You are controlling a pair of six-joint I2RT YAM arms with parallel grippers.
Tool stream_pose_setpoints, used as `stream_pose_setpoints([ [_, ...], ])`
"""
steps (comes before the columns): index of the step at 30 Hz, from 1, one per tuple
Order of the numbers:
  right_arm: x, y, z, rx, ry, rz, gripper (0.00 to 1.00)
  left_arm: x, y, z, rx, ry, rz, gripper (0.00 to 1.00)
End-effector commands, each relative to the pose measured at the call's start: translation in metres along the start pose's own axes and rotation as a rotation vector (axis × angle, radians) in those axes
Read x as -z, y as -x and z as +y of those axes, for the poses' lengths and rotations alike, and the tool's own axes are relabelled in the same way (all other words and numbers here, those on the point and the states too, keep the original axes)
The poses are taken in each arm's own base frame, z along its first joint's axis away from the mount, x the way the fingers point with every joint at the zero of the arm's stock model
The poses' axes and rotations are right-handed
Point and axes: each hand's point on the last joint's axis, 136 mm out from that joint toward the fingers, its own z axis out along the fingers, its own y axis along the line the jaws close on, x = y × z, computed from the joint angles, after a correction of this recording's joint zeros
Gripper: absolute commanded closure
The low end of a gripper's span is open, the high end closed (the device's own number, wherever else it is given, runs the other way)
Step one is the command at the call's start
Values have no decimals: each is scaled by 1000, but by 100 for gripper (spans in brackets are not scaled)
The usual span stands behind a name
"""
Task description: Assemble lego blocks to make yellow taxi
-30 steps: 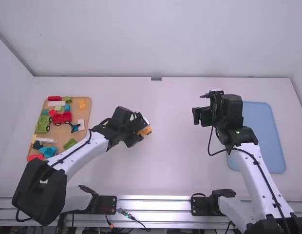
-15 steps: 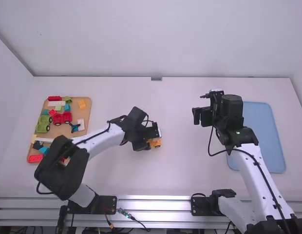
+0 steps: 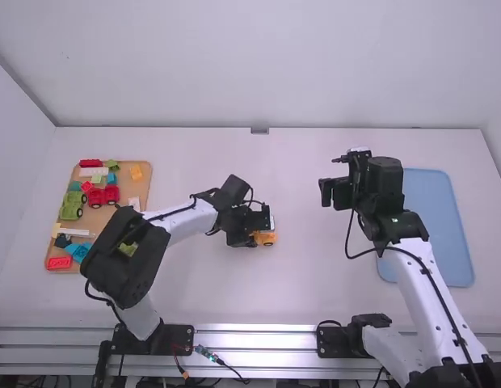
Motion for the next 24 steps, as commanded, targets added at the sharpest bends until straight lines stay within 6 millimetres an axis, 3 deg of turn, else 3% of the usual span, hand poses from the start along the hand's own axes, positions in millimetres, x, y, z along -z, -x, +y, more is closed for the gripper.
stream_pose_setpoints([
  [1, 9, 17, 1, 4, 4, -42, 1, -9, -13, -10, -16, -8, 31, 92],
  [5, 9, 17, 2, 5, 5, -42, 1, -14, -20, -12, -15, 3, 32, 87],
  [7, 9, 17, 2, 4, 5, -41, 1, -14, -20, -13, -15, 1, 33, 77],
  [12, 9, 17, 1, 3, 4, -41, 1, -14, -16, -8, 26, 22, 17, 22],
  [13, 9, 17, 2, 4, 4, -40, 1, -14, -15, -6, 38, 31, 11, 1],
  [18, 9, 17, 1, 4, 3, -43, 1, -5, -10, 14, 132, 113, 20, 1],
  [23, 9, 18, 5, 11, 13, -46, 1, 30, -9, 33, 236, 184, 31, 1],
  [24, 9, 18, 7, 15, 17, -45, 1, 48, -10, 41, 271, 214, 12, 1],
])
